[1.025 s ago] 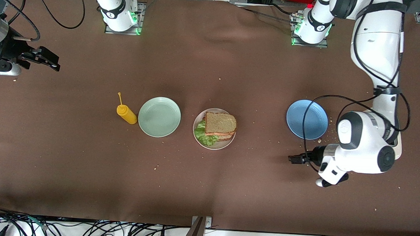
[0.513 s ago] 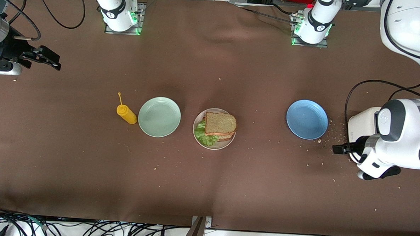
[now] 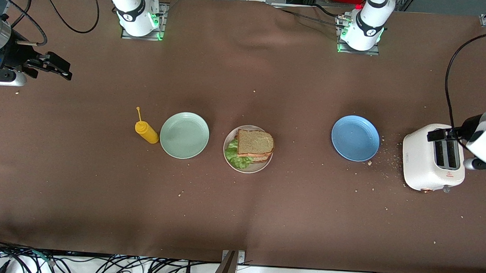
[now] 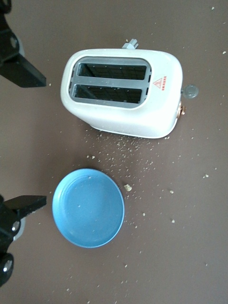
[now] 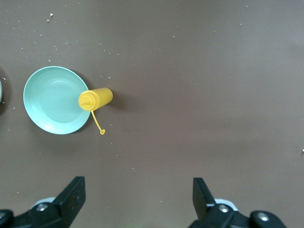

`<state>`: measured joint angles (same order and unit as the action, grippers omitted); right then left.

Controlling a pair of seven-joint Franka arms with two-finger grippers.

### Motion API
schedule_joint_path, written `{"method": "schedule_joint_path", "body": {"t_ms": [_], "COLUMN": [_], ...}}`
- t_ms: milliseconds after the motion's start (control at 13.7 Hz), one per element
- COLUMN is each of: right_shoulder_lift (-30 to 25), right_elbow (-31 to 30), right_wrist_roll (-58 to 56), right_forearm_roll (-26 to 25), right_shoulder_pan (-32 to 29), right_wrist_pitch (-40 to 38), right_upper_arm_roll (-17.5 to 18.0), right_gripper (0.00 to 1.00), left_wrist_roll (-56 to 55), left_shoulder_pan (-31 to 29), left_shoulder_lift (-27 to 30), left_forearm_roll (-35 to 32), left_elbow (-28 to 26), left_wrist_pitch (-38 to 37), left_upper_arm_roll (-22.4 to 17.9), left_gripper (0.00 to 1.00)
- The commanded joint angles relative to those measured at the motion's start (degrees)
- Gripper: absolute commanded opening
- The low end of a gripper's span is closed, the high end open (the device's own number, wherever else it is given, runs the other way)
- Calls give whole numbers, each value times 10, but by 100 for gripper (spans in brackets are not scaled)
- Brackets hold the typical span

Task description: Make sandwich in beige plate with both arms

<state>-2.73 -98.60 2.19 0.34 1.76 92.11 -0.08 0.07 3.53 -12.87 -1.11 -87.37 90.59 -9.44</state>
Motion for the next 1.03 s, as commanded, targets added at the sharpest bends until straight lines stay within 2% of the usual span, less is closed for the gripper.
{"method": "schedule_joint_path", "body": {"t_ms": [0, 220, 513, 952], "right_shoulder_lift": [1, 4, 15, 14], "right_elbow": [9, 9, 21, 25], "right_wrist_roll": [5, 5, 3, -10], "right_forearm_roll": [11, 10, 4, 9], "right_shoulder_pan": [-2, 0, 0, 2], "right_wrist_pitch": [-11, -5, 19, 4], "right_upper_arm_roll": [2, 2, 3, 0], "right_gripper": [100, 100, 100, 100], "left_wrist_roll": [6, 6, 6, 11], "left_shoulder_pan": [21, 33, 31, 31], "left_shoulder_lift": [85, 108, 145, 146], "left_forearm_roll": [-19, -14, -1, 0], "left_elbow": [-53, -53, -81, -73], "left_wrist_pitch": [-21, -30, -20, -29], "left_upper_arm_roll": [7, 15, 16, 15], "left_gripper": [100, 100, 100, 100]}}
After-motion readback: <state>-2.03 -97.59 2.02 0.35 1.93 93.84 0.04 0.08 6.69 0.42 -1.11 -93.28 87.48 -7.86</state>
